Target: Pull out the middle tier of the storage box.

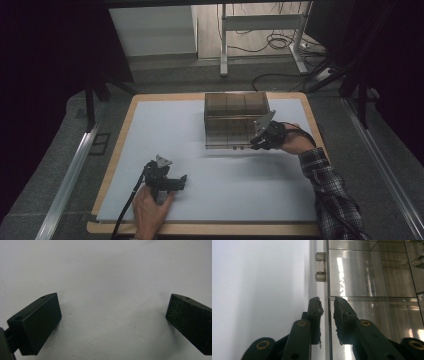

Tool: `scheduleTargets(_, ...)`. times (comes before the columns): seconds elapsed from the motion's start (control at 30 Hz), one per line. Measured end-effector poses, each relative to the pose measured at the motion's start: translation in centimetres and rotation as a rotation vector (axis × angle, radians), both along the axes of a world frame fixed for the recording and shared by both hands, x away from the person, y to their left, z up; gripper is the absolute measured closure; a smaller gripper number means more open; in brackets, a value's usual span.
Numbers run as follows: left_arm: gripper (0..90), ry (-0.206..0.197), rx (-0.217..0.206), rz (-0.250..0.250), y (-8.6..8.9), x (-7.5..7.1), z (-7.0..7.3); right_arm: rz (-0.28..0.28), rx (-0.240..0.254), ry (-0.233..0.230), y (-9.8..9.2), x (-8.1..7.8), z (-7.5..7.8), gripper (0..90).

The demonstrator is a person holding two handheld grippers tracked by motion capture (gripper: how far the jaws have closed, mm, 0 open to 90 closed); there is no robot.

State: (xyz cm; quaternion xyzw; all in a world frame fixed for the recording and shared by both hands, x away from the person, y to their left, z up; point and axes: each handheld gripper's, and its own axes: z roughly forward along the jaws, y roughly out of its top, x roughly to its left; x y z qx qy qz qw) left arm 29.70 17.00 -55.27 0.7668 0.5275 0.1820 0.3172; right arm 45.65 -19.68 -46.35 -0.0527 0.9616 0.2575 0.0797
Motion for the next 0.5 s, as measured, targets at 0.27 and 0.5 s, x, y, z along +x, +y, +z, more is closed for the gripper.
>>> scheduleTargets(0.27,0.0,-0.001,-0.001,0.001,-0.01,0.00,0.00,-0.031,0.028,-0.022,-0.18,-0.48,0.37,69.2)
scheduleTargets(0.5,0.0,0.000,-0.001,0.001,-0.01,0.00,0.00,-0.067,0.059,-0.039,-0.45,-0.93,0.86,66.7)
